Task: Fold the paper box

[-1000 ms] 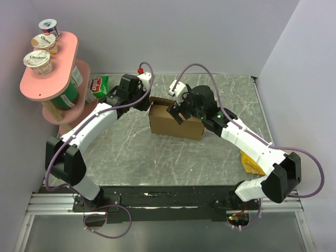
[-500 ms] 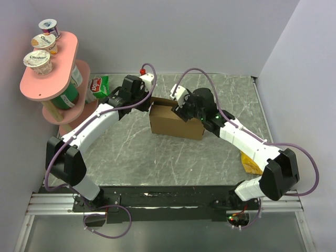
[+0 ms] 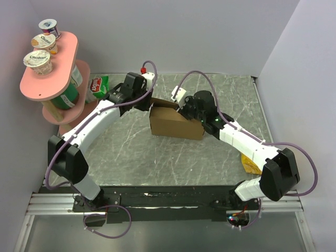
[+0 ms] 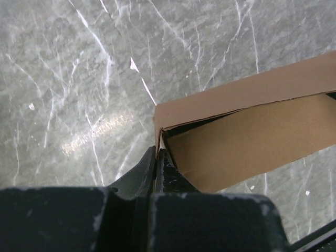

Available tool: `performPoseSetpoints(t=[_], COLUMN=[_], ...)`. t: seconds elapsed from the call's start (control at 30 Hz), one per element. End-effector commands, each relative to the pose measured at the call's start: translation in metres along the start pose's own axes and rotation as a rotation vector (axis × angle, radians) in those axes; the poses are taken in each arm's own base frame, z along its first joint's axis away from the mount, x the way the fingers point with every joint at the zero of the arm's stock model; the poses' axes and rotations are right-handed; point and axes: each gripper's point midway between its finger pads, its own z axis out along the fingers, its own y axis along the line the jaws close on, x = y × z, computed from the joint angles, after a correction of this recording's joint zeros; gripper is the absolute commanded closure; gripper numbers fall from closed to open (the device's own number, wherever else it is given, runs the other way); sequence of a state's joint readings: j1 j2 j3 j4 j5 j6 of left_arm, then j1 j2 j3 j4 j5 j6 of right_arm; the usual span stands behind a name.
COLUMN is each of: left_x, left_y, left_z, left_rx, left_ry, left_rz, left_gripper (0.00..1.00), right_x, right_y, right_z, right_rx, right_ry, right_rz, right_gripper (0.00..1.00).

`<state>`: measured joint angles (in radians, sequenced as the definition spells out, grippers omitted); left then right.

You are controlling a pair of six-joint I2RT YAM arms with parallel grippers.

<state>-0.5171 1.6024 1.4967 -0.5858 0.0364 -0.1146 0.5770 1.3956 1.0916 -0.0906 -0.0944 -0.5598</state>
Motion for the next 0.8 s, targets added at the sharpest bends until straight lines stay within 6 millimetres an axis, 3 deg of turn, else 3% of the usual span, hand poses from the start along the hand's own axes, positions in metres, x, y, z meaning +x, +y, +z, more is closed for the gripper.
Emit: performPoseSetpoints(t=[0.0,0.4,0.77], left_x=[-0.014,-0.02,-0.022], left_y=[-0.01,-0.033,-0.04], left_z=[-0.005,0.001,-0.001], left_rx=[0.019,0.13,0.174], left_ry=[0.006,0.023,0.056], left_rz=[-0.048,-0.148,-0.135], left_gripper=[0.99,0.97,0.96], right_x=[0.019,0.032,0.04], right_y=[0.008,0.017,0.019], right_z=[0.0,0.0,0.004], right_rx=[0.002,0.015,0.024], right_ry=[0.033,0.049,0.076], right_rz=[0.011,0.0,-0.012], right_gripper=[0.57,0.57,0.57])
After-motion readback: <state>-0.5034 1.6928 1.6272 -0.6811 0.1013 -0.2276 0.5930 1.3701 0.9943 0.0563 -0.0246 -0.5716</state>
